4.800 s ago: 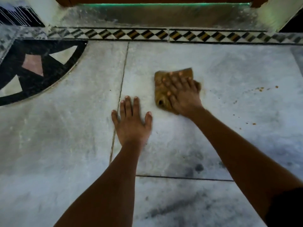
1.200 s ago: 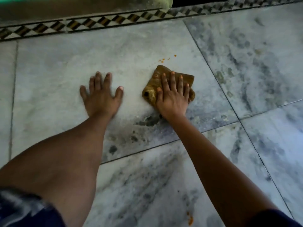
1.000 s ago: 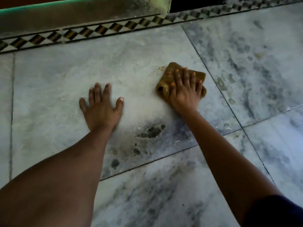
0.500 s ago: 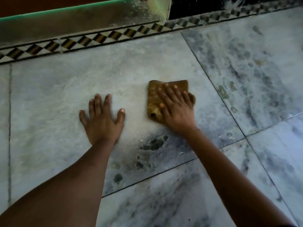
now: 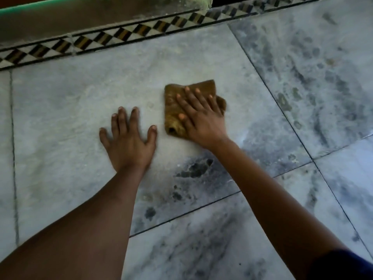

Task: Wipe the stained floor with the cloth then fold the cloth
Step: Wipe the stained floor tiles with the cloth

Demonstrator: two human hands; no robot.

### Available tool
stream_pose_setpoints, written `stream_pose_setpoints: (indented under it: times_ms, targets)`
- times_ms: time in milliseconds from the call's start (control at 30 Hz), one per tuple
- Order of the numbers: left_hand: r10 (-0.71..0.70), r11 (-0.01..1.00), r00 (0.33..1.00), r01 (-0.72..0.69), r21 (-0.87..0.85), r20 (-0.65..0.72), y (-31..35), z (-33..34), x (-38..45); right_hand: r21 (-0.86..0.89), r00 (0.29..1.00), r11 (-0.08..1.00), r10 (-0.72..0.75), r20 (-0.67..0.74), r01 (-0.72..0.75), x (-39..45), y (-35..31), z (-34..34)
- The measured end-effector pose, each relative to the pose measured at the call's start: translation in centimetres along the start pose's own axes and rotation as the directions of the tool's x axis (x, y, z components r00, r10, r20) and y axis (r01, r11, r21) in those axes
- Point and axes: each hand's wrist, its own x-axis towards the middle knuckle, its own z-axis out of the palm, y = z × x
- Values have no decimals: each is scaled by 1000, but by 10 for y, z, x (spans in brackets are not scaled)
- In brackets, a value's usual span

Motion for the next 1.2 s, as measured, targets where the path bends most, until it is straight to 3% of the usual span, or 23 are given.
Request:
stream_pose_setpoints:
  times_ms: [133, 233, 333, 500, 567, 633, 700, 767, 867, 967, 1033, 1100, 1200]
  targets:
    - [-13, 1000, 1000, 13, 1, 3, 0, 1, -1, 6, 945, 951, 308, -110, -309, -13, 36, -7]
    - [-2, 1000, 1000, 2, -21, -8, -1, 2, -2, 43, 869, 872, 489, -69, -487, 31, 48, -14]
    - [-4, 999, 1000, 3, -32, -14, -1, 2, -2, 50, 893, 893, 449, -16, -448, 63, 32, -12]
    - [-5, 1000, 1000, 5, -23, -2, 0, -1, -1, -2, 995, 995, 101, 1, -101, 16, -5, -1]
    - [-15, 1000, 1000, 15, -4, 7, 1, -3, 0, -9, 983, 985, 174, -55, -175, -16, 5, -2]
    - [-20, 1000, 1000, 20, -5, 8, 1, -3, 0, -10, 922, 926, 374, -103, -377, -26, 29, -7]
    - [-16, 1000, 1000, 16, -11, 3, 1, -2, -1, 15, 843, 849, 527, -111, -529, -10, 51, -14]
    - [-11, 1000, 1000, 11, -20, -4, 0, -1, -2, 47, 811, 815, 579, -89, -577, 19, 60, -20]
    - [-4, 999, 1000, 4, -32, -4, 1, 1, -2, 28, 860, 860, 510, -34, -509, 50, 45, -16]
    - [-5, 1000, 1000, 5, -27, -3, 0, 0, -1, 8, 963, 963, 268, -5, -268, 39, 10, -4]
    - [-6, 1000, 1000, 6, -14, 2, 1, -1, 0, 7, 990, 990, 139, -27, -138, 6, -8, 2]
    - [-15, 1000, 1000, 15, 0, 11, 1, -2, 1, 14, 988, 989, 151, -29, -151, -35, -10, 4]
    - [-19, 1000, 1000, 19, 3, 8, 1, 0, -1, -22, 945, 948, 316, -85, -319, -61, 15, -2]
